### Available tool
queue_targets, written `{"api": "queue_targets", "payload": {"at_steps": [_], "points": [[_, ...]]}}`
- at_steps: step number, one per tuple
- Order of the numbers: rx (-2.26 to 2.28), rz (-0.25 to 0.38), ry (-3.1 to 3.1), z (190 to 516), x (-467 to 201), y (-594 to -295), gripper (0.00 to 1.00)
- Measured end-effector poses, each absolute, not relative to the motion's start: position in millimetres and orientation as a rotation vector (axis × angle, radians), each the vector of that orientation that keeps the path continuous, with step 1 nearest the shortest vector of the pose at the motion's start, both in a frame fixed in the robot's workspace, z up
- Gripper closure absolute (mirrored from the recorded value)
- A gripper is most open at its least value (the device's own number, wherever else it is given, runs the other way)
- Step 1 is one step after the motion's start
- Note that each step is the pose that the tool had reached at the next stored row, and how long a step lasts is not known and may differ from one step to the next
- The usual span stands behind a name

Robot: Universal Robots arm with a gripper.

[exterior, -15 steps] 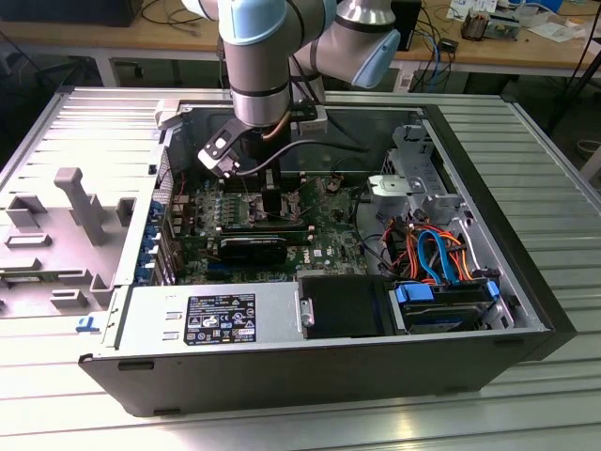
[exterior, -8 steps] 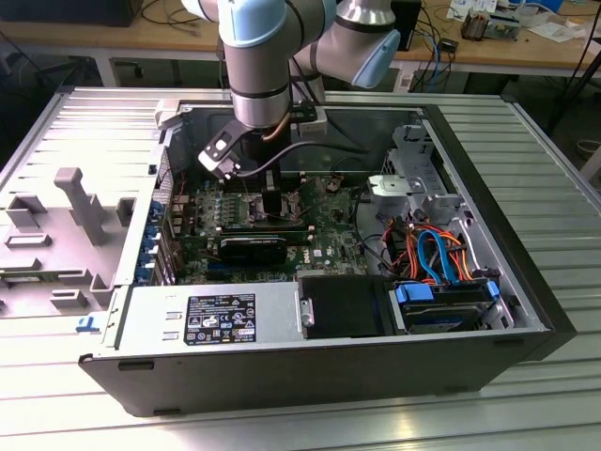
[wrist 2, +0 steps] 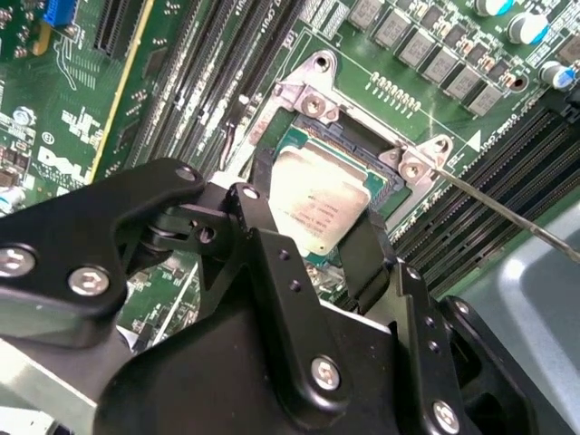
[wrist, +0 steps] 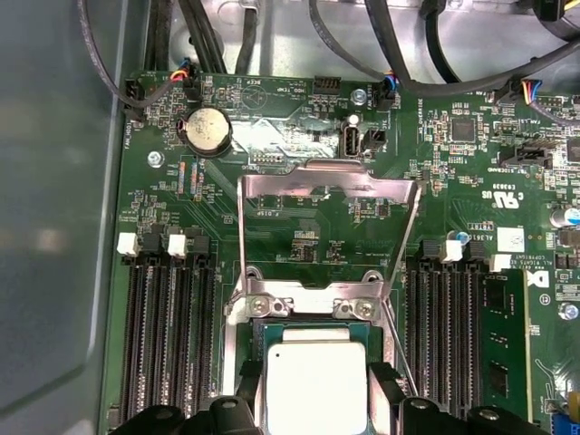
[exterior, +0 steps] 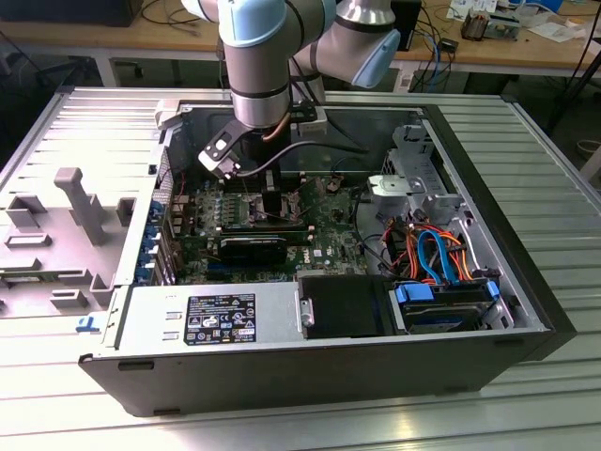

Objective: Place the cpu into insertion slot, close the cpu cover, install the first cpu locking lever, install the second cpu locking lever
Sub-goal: 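Place the cpu into insertion slot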

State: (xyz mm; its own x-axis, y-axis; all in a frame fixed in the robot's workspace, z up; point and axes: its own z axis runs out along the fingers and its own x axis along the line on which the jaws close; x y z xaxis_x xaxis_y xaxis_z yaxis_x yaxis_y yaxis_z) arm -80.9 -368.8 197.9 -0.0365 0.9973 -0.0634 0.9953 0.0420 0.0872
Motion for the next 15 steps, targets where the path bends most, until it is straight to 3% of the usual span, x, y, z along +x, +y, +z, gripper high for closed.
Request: {"api": "queue_targets", "payload": {"at_steps": [15], "points": [[2.136, 0.059, 2.182, 202.3, -81.3, -368.7, 0.45]]}}
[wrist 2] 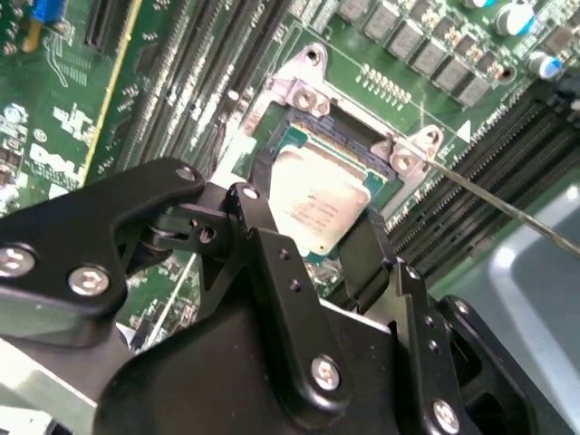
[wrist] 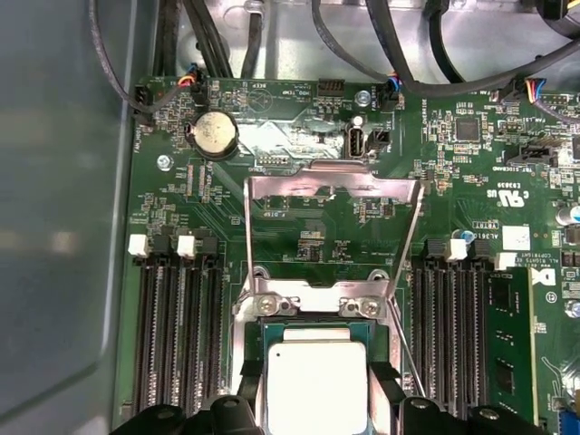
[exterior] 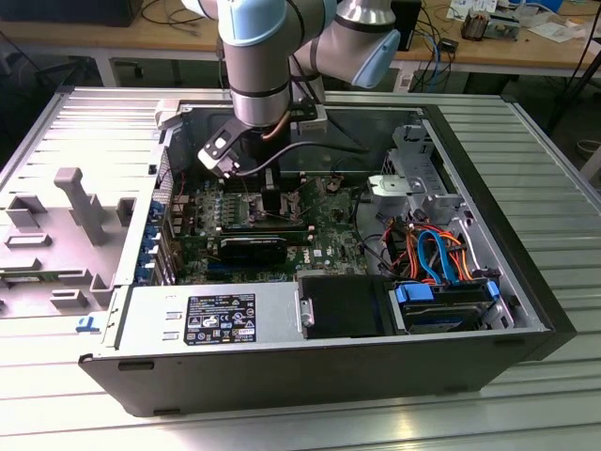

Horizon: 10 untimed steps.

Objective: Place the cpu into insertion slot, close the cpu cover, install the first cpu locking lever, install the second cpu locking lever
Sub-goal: 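Place the cpu into insertion slot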

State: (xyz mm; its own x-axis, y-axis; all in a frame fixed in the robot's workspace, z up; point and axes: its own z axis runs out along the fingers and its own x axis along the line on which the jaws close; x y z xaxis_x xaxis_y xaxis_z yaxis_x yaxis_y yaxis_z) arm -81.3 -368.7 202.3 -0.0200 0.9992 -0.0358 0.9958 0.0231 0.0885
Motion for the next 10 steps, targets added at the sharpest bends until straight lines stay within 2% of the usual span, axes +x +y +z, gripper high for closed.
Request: {"api": "queue_targets", "payload": {"at_steps": [10], "points": [[2.177, 0.057, 2.142, 199.6, -81.8, -368.8, 0.45]]}}
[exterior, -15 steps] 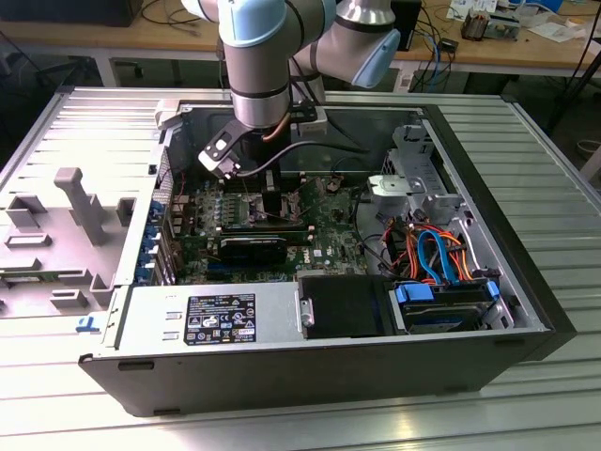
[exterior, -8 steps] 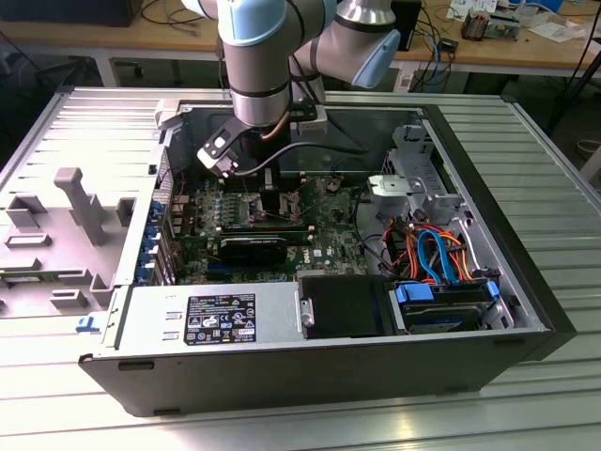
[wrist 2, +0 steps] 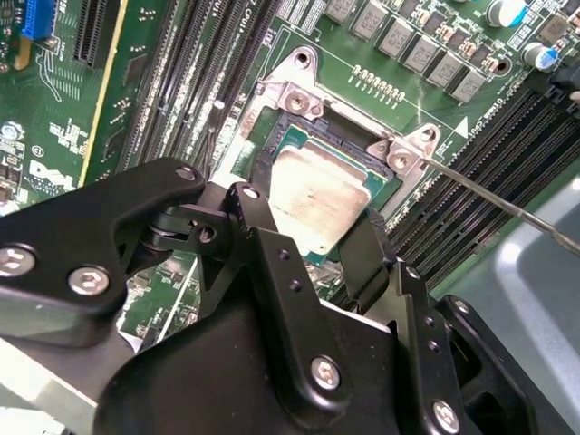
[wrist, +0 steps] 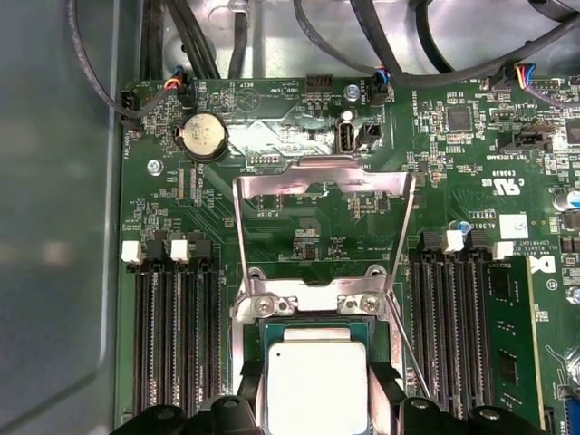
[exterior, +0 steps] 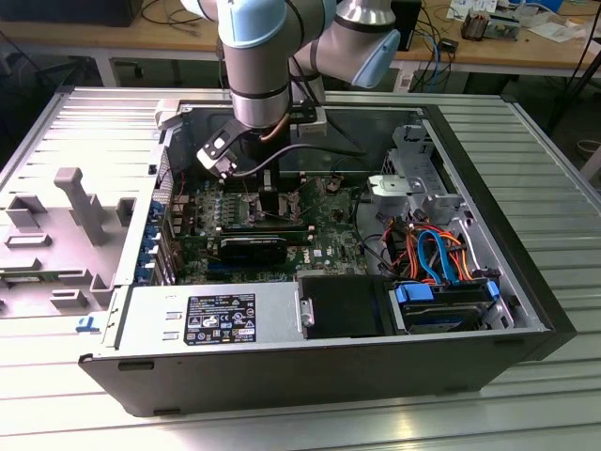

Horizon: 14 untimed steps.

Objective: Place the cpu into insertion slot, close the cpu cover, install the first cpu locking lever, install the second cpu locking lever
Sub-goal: 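Place the cpu into insertion slot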

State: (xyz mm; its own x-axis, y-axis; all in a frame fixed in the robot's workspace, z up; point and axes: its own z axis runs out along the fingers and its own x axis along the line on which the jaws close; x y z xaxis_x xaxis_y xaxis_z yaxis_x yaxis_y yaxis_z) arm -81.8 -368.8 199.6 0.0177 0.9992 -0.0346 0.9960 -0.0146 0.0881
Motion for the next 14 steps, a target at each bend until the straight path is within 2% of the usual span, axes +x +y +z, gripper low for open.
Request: {"api": "queue_targets", "payload": {"at_steps": [12, 13, 14], "points": [[2.177, 0.058, 2.142, 196.7, -82.3, -368.7, 0.45], [2.177, 0.059, 2.142, 196.3, -82.2, -368.5, 0.44], [2.177, 0.058, 2.142, 196.6, -82.2, -368.6, 0.38]]}}
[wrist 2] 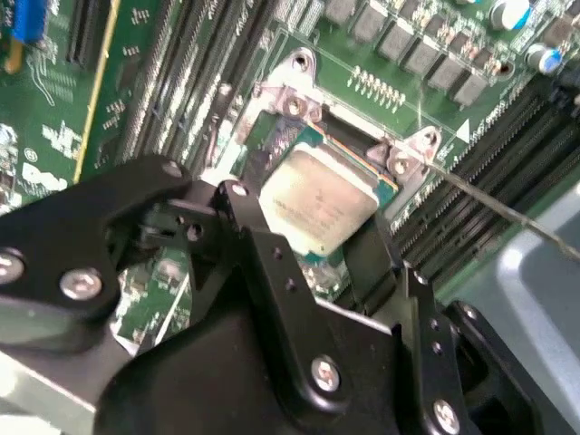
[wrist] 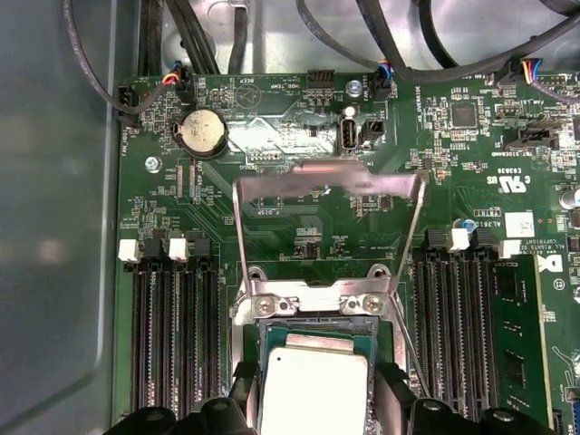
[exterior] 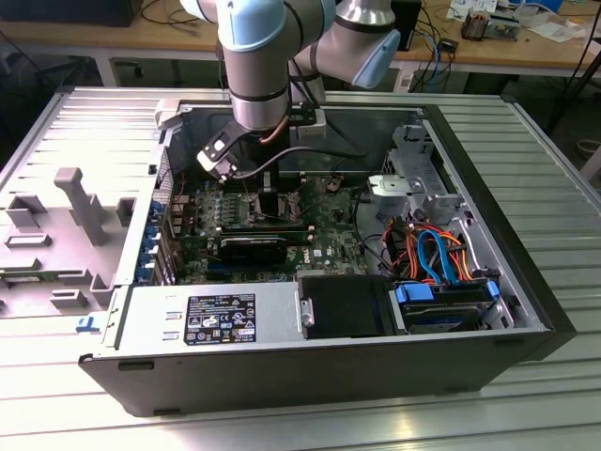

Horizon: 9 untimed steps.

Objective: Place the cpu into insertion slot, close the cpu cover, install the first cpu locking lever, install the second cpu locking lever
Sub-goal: 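Place the cpu into insertion slot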

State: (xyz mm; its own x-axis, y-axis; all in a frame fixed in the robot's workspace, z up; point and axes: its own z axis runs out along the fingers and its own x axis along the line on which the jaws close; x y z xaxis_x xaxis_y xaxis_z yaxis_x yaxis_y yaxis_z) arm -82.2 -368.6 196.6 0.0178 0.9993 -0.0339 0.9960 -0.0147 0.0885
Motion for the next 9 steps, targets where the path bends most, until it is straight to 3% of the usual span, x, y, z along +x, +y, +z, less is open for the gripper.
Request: {"api": "queue_targets", "payload": {"at_steps": [9], "points": [[2.178, 0.06, 2.143, 196.8, -82.3, -368.7, 0.38]]}}
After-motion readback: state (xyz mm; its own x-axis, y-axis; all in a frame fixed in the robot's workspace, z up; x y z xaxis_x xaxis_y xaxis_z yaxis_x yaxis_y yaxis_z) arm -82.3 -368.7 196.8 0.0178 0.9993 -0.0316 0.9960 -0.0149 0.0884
